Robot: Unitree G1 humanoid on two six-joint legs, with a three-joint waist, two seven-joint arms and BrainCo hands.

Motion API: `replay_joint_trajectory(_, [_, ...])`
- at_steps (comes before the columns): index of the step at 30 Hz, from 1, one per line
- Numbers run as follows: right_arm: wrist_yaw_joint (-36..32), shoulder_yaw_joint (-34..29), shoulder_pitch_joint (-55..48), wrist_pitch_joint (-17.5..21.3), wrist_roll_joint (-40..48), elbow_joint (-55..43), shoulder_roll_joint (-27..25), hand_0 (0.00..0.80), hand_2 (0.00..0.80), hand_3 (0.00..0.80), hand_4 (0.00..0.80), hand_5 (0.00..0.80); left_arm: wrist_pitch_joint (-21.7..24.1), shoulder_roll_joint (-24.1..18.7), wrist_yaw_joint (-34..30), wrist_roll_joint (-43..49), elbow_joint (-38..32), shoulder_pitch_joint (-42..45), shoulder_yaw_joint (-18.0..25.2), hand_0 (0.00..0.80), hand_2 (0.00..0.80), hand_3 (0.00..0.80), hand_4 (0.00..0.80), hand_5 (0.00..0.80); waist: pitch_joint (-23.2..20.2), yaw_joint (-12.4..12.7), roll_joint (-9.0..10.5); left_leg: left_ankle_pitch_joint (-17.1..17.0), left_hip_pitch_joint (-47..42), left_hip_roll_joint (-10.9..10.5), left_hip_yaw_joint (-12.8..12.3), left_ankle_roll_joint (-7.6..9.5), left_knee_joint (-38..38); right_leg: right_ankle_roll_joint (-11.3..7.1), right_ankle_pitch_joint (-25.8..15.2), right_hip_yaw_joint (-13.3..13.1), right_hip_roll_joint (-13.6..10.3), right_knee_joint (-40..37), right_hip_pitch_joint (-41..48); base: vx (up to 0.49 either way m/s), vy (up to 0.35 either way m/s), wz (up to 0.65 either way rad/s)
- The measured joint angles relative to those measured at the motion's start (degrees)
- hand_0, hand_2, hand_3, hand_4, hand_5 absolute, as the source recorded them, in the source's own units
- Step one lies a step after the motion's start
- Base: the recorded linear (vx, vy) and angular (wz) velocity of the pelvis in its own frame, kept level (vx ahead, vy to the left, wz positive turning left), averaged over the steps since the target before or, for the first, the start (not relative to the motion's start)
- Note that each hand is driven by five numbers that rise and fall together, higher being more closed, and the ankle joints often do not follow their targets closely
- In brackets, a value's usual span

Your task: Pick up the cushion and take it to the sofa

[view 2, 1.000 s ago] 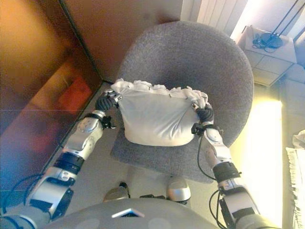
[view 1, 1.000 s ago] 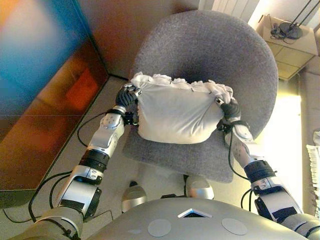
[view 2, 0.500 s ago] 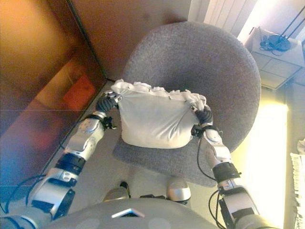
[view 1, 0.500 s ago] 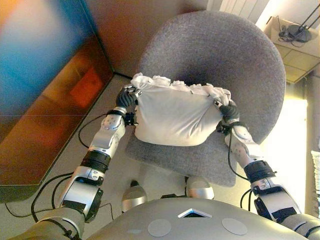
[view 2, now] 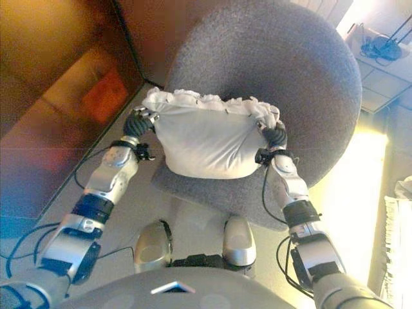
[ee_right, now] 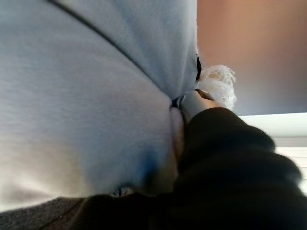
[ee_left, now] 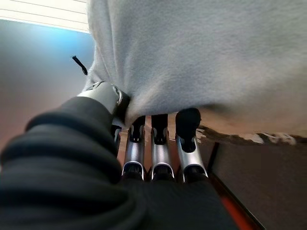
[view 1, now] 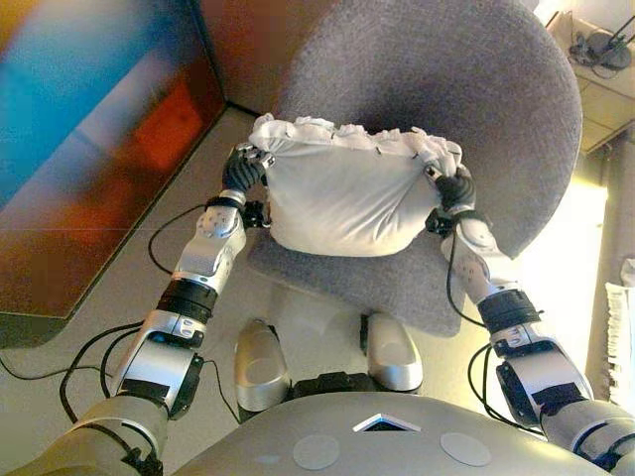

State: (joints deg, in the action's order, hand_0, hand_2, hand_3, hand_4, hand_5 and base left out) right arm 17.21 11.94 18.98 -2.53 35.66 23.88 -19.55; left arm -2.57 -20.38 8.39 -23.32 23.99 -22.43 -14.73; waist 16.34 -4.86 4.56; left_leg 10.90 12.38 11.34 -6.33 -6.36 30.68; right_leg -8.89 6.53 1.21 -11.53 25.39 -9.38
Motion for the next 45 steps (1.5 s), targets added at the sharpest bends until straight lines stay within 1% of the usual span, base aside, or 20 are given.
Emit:
replay_joint_trajectory(1, [0.0, 0.0, 0.1, 0.0, 0.0, 0.0, 0.0, 0.8, 0.8, 0.8, 0.8, 0.8, 0.0, -0.2, -0.1, 0.0, 0.0, 0.0, 0.0, 0.8, 0.8, 0.8, 0.8, 0.8, 0.0, -0.5, 1.01, 0.2, 0.5, -0.5, 0.1, 0.33, 1.1, 0.18, -0.1, 0.4, -0.8, -0.1, -0.7, 0.116, -0.047, 0.44])
replay_joint_trajectory(2, [0.0, -0.2, 0.4, 0.0, -0.1, 0.1, -0.2, 0.8, 0.8, 0.8, 0.8, 0.8, 0.0, 0.0, -0.1, -0.1, 0.0, 0.1, -0.1, 0.8, 0.8, 0.8, 0.8, 0.8, 0.1, -0.4, 0.73, 2.4, 1.4, -0.1, 0.8, 0.62, 6.9, 0.26, -0.2, 0.6, -0.9, 0.9, -1.3, 0.132, -0.058, 0.31])
replay_joint_trajectory(3, [0.1, -0.3, 0.3, 0.0, -0.1, 0.1, -0.4, 0.8, 0.8, 0.8, 0.8, 0.8, -0.1, 0.4, -0.2, -0.1, 0.0, 0.5, -0.1, 0.8, 0.8, 0.8, 0.8, 0.8, -0.2, -0.5, -0.48, 3.8, 0.0, 1.0, 1.3, -0.03, 8.8, 0.24, -0.2, 1.0, -0.2, 1.4, -1.3, 0.151, -0.076, 0.12])
replay_joint_trajectory(4, [0.4, -0.4, 0.2, -0.2, -0.2, 0.2, -0.6, 0.8, 0.8, 0.8, 0.8, 0.8, -0.5, 0.6, -0.8, -0.1, 0.0, 0.2, 0.0, 0.8, 0.8, 0.8, 0.8, 0.8, 0.1, -0.4, -0.79, 6.2, -1.9, 1.4, 1.8, -0.77, 6.8, -0.1, -0.1, 0.8, 0.1, 2.2, -1.3, 0.131, -0.078, 0.09])
replay_joint_trajectory(5, [0.8, -0.3, -0.1, -0.6, -0.2, 0.2, -0.9, 0.8, 0.8, 0.8, 0.8, 0.8, -0.6, 0.7, -1.0, -0.1, 0.0, 0.1, 0.0, 0.8, 0.8, 0.8, 0.8, 0.8, 0.0, -0.5, -0.04, 6.0, -2.0, 1.2, 1.5, -0.52, 6.8, -0.25, -0.3, 0.7, -0.2, 2.0, -1.2, 0.108, -0.078, 0.11])
replay_joint_trajectory(6, [0.9, -0.3, -0.1, -0.8, -0.2, 0.2, -1.1, 0.8, 0.8, 0.8, 0.8, 0.8, -0.8, 0.7, -1.4, -0.2, 0.0, 0.2, -0.1, 0.8, 0.8, 0.8, 0.8, 0.8, 0.0, -0.4, 0.27, 5.8, -1.9, 1.1, 1.6, -0.36, 7.0, -0.36, -0.8, 0.7, -0.3, 1.7, -0.9, 0.129, -0.107, 0.07])
replay_joint_trajectory(9, [0.9, -0.6, -0.2, -1.6, -0.3, -0.2, -1.3, 0.8, 0.8, 0.8, 0.8, 0.8, -2.4, 0.7, -2.2, -0.9, -0.3, 0.7, 0.0, 0.8, 0.8, 0.8, 0.8, 0.8, -0.1, 0.5, 0.51, 5.6, -2.2, 1.3, 1.8, -0.36, 7.1, -0.53, -1.3, 0.8, 0.0, 1.3, -0.3, 0.102, -0.148, 0.03])
replay_joint_trajectory(10, [0.8, -0.7, -0.2, -2.0, -0.3, -0.3, -1.4, 0.8, 0.8, 0.8, 0.8, 0.8, -2.8, 0.7, -2.4, -1.2, -0.4, 0.8, 0.0, 0.8, 0.8, 0.8, 0.8, 0.8, -0.1, 1.2, 0.49, 5.5, -2.6, 1.6, 1.9, -0.56, 6.9, -0.47, -1.3, 0.9, 0.4, 1.3, -0.1, 0.049, -0.159, 0.03])
replay_joint_trajectory(12, [0.6, -0.7, -0.2, -3.2, -0.3, -0.4, -2.0, 0.8, 0.8, 0.8, 0.8, 0.8, -3.3, 0.7, -2.9, -1.2, -0.5, 0.9, 0.0, 0.8, 0.8, 0.8, 0.8, 0.8, -0.1, 1.5, 0.57, 5.1, -2.7, 2.5, 2.7, -0.83, 6.7, -0.11, -1.2, 1.3, 1.4, 0.6, 0.9, 0.06, -0.172, 0.1])
replay_joint_trajectory(15, [-0.9, -0.7, -0.2, -5.1, -0.3, -0.3, -3.1, 0.8, 0.8, 0.8, 0.8, 0.8, -4.4, 0.6, -3.6, -1.2, -1.7, 0.9, 0.1, 0.8, 0.8, 0.8, 0.8, 0.8, -0.1, 1.8, 1.38, 4.5, -3.1, 3.5, 3.2, -1.71, 5.5, 0.74, -1.4, 2.1, 2.4, -0.1, 1.4, 0.095, -0.168, 0.06])
replay_joint_trajectory(19, [-2.7, -0.7, -1.5, -6.9, -0.1, -0.1, -3.5, 0.8, 0.8, 0.8, 0.8, 0.8, -6.5, 0.5, -3.9, -1.2, -2.5, 1.3, 0.2, 0.8, 0.8, 0.8, 0.8, 0.8, 0.0, 2.7, 3.07, 3.8, -6.4, 5.2, 3.3, -3.02, 2.7, 1.44, -1.7, 3.1, 4.2, -2.5, 4.8, 0.159, -0.168, 0.0])
replay_joint_trajectory(23, [-3.0, -0.7, -3.1, -7.1, 0.1, 0.8, -2.5, 0.8, 0.8, 0.8, 0.8, 0.8, -9.8, 0.4, -3.9, -2.4, -2.5, 2.1, 0.2, 0.8, 0.8, 0.8, 0.8, 0.8, -0.4, 3.0, 4.46, 3.8, -8.6, 6.6, 3.5, -3.78, 1.2, 1.99, -1.5, 4.3, 5.5, -4.4, 8.0, 0.158, -0.129, 0.09])
replay_joint_trajectory(26, [-1.6, -0.7, -3.1, -7.2, 0.6, 3.1, -1.0, 0.8, 0.8, 0.8, 0.8, 0.8, -11.9, 0.4, -4.1, -2.5, -2.5, 2.2, 0.1, 0.8, 0.8, 0.8, 0.8, 0.8, -1.0, 3.0, 5.34, 3.7, -8.8, 6.6, 3.5, -4.11, 1.2, 1.93, -1.6, 4.9, 5.5, -5.0, 9.2, 0.082, -0.052, 0.09])
replay_joint_trajectory(28, [-0.3, -0.7, -3.1, -7.1, 0.7, 3.7, -0.3, 0.8, 0.8, 0.8, 0.8, 0.8, -12.7, 0.4, -4.2, -2.5, -2.5, 2.1, -0.2, 0.8, 0.8, 0.8, 0.8, 0.8, -1.2, 3.7, 5.76, 3.7, -8.4, 6.6, 3.6, -4.23, 1.9, 1.85, -1.7, 4.9, 5.5, -5.0, 9.3, -0.031, 0.028, 0.02])
replay_joint_trajectory(29, [0.2, -0.7, -3.1, -7.0, 0.7, 3.8, 0.0, 0.8, 0.8, 0.8, 0.8, 0.8, -13.1, 0.4, -4.1, -2.6, -2.6, 2.1, -0.4, 0.8, 0.8, 0.8, 0.8, 0.8, -1.1, 4.1, 5.84, 3.8, -8.2, 6.6, 3.6, -4.16, 2.2, 1.78, -1.7, 4.9, 5.4, -4.9, 9.2, -0.05, 0.053, 0.05])
replay_joint_trajectory(31, [0.9, -0.8, -3.1, -6.6, 0.6, 3.9, 0.4, 0.8, 0.8, 0.8, 0.8, 0.8, -13.5, 0.0, -3.7, -3.1, -2.7, 2.0, -0.9, 0.8, 0.8, 0.8, 0.8, 0.8, -1.3, 4.3, 6.03, 4.1, -6.5, 6.4, 4.4, -3.68, 3.1, 1.69, -1.7, 5.4, 5.2, -4.6, 8.2, -0.072, 0.062, 0.14])
replay_joint_trajectory(34, [1.1, -0.8, -1.9, -6.6, 0.5, 3.9, 0.6, 0.8, 0.8, 0.8, 0.8, 0.8, -14.6, -0.9, -2.1, -4.7, -3.7, 1.8, -1.3, 0.8, 0.8, 0.8, 0.8, 0.8, -1.2, 4.3, 5.89, 3.9, -2.9, 6.1, 5.1, -3.31, 4.5, 1.72, -1.5, 5.5, 4.8, -3.1, 4.8, -0.085, 0.049, 0.05])
replay_joint_trajectory(38, [2.4, -1.0, -0.9, -6.7, 0.6, 4.1, 0.6, 0.8, 0.8, 0.8, 0.8, 0.8, -15.5, -0.6, -0.9, -5.2, -4.2, 1.1, -1.6, 0.8, 0.8, 0.8, 0.8, 0.8, -0.4, 4.2, 4.96, 3.7, -1.0, 5.5, 5.7, -3.0, 5.3, 1.67, -1.7, 5.5, 4.2, -2.0, 3.0, -0.033, 0.063, 0.03])
replay_joint_trajectory(41, [2.4, -2.0, -0.5, -6.6, 0.6, 4.1, 0.5, 0.8, 0.8, 0.8, 0.8, 0.8, -15.5, -0.6, -0.9, -5.2, -4.5, 0.4, -2.0, 0.8, 0.8, 0.8, 0.8, 0.8, 0.3, 4.3, 4.03, 3.4, 0.1, 5.2, 5.9, -2.75, 5.4, 1.68, -1.8, 5.4, 4.0, -1.6, 2.0, -0.038, 0.038, 0.04])
replay_joint_trajectory(45, [2.4, -1.9, 1.9, -6.3, 0.5, 4.8, 0.5, 0.8, 0.8, 0.8, 0.8, 0.8, -14.5, -0.6, 0.2, -5.2, -4.3, -0.9, -2.0, 0.8, 0.8, 0.8, 0.8, 0.8, 0.8, 4.1, 3.84, 2.5, 1.6, 5.0, 5.9, -2.69, 5.2, 1.92, -2.1, 5.3, 4.0, -1.3, -0.4, -0.108, 0.028, -0.04])
